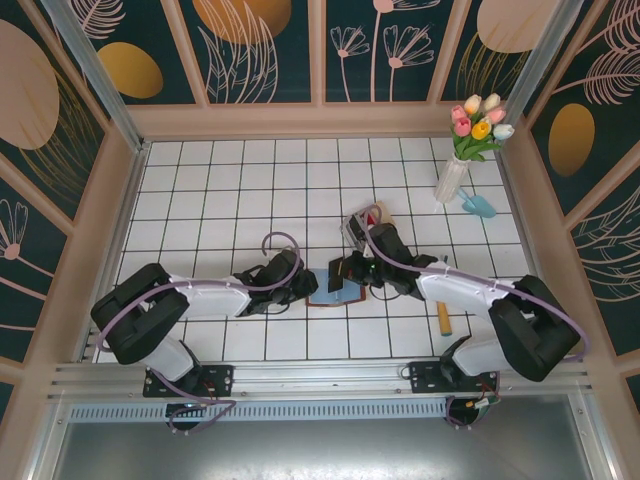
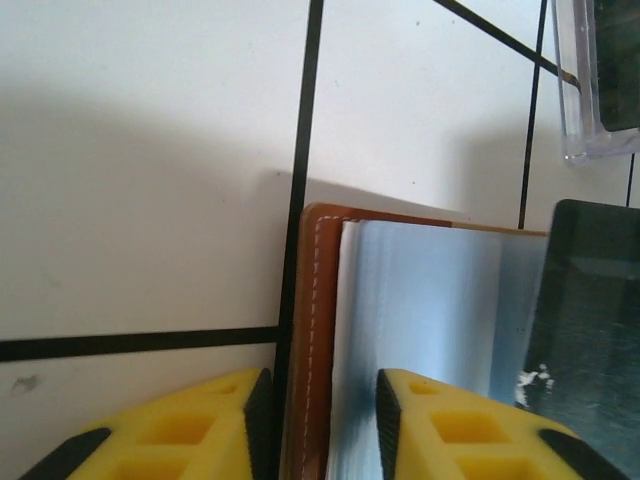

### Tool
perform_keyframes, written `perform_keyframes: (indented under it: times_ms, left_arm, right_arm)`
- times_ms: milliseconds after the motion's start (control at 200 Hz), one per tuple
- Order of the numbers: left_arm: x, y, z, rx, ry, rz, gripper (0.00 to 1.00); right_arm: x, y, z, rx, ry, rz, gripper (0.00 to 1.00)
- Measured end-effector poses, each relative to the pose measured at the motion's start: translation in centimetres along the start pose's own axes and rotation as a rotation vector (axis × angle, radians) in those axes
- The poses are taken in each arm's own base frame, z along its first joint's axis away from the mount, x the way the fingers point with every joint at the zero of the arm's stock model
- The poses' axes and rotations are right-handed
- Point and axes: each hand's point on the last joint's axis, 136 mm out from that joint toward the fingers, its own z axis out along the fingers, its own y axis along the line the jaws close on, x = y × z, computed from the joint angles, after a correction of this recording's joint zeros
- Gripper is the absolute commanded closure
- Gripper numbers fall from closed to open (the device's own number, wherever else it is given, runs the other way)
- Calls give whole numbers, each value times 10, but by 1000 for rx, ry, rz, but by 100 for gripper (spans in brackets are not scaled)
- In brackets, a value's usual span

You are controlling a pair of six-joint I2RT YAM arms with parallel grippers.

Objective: Put the credit cards into the card holder

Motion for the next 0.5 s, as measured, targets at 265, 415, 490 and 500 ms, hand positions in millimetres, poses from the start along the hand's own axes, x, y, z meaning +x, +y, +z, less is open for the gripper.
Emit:
perform_keyframes:
  times_ms: [265, 415, 490, 500]
  left_arm:
    - [1, 1, 2, -9, 5, 6, 72]
    - [1, 1, 2, -11, 6, 9, 73]
    - [1, 2, 2, -11, 6, 12, 73]
    - [1, 2, 2, -11, 6, 12, 73]
  right_arm:
    - [4, -22, -6, 29, -11, 20, 100]
    - [11, -27, -4, 14, 4, 3, 100]
    - [13, -25, -2, -12, 7, -5, 100]
    - [13, -25, -1, -17, 9, -6, 100]
